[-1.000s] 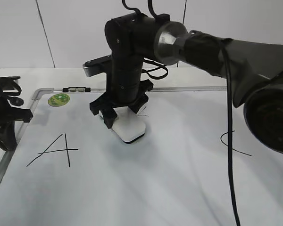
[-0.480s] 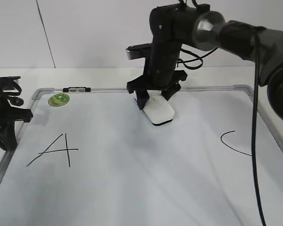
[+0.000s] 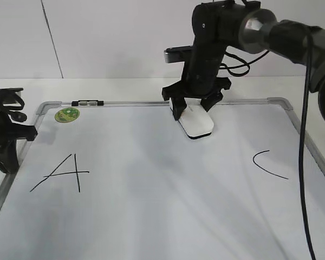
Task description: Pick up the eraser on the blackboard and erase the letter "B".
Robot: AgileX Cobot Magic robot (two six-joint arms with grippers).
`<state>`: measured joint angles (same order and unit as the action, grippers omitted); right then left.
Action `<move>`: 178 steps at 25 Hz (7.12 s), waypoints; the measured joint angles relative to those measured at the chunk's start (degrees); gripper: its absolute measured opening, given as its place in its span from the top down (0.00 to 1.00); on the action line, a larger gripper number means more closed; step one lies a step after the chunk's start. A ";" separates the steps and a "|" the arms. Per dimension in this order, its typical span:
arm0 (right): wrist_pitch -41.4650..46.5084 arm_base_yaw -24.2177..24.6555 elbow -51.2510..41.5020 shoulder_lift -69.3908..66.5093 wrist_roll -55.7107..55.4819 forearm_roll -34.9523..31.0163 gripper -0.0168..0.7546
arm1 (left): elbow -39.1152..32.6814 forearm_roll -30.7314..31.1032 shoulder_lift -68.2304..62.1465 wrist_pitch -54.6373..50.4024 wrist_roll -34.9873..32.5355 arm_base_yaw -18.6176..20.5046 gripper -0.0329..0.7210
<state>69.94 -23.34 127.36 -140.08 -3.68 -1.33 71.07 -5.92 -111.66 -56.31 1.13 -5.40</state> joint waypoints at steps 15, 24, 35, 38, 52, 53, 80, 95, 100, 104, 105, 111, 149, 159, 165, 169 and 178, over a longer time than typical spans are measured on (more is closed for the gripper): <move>-0.10 -14.66 0.00 -0.02 0.00 -4.72 0.25 | 0.00 0.19 0.00 -0.34 0.00 0.00 0.93; -0.10 -14.97 0.00 -0.02 -0.12 -7.48 0.25 | 0.00 0.19 0.00 -0.46 0.00 0.00 0.93; -0.10 -5.61 0.00 -0.12 -0.64 -6.75 0.25 | 0.00 0.19 0.00 -0.46 0.00 0.00 0.93; -0.10 -3.34 0.00 -0.12 -0.64 -5.18 0.25 | 0.00 0.19 0.00 -0.35 0.00 0.00 0.93; -0.10 0.47 0.00 0.08 -0.09 -7.88 0.25 | 0.00 0.19 0.00 -0.35 0.00 0.00 0.93; -0.10 0.47 0.00 0.23 -0.09 -8.38 0.25 | 0.00 0.19 0.00 -0.35 0.00 0.00 0.93; 0.51 4.39 -25.66 27.72 0.88 -6.16 0.25 | 0.00 0.22 0.00 -0.56 0.00 0.00 0.93; 0.41 17.30 -47.98 39.70 0.88 -1.37 0.25 | 0.00 0.12 0.00 -0.66 0.00 0.00 0.93; -2.35 20.68 -52.09 39.70 1.68 -1.37 0.25 | 0.00 0.12 0.00 -0.74 0.00 0.00 0.93; -6.10 23.31 -52.22 39.70 3.68 -2.50 0.25 | 0.00 0.02 0.00 -0.74 0.00 0.00 0.93; -7.13 23.82 -52.22 39.70 4.42 -2.99 0.25 | 0.00 0.02 0.00 -0.74 0.00 0.00 0.93; -11.49 24.53 -52.22 39.70 10.41 -5.28 0.25 | 0.00 -0.09 0.00 -0.74 0.00 0.00 0.93; -13.60 24.53 -52.22 32.92 12.43 -6.36 0.25 | 0.00 -0.09 0.00 -0.74 0.00 0.00 0.93; -13.60 24.53 -52.22 30.30 12.43 -6.15 0.25 | 0.00 -0.09 0.00 -0.74 0.00 0.00 0.93; -13.60 24.53 -52.11 30.13 12.43 -6.15 0.25 | 0.00 -0.09 0.00 -0.74 0.00 0.00 0.93; -13.42 24.53 -52.11 30.04 12.43 -6.15 0.23 | 0.00 -0.09 0.00 -0.74 0.00 0.00 0.93; -9.61 24.53 -51.58 29.31 12.33 -5.71 0.11 | 0.00 -0.09 0.00 -0.74 0.00 0.00 0.93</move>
<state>60.33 1.20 75.78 -110.77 8.65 -7.04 71.07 -6.01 -111.66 -57.05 1.13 -5.40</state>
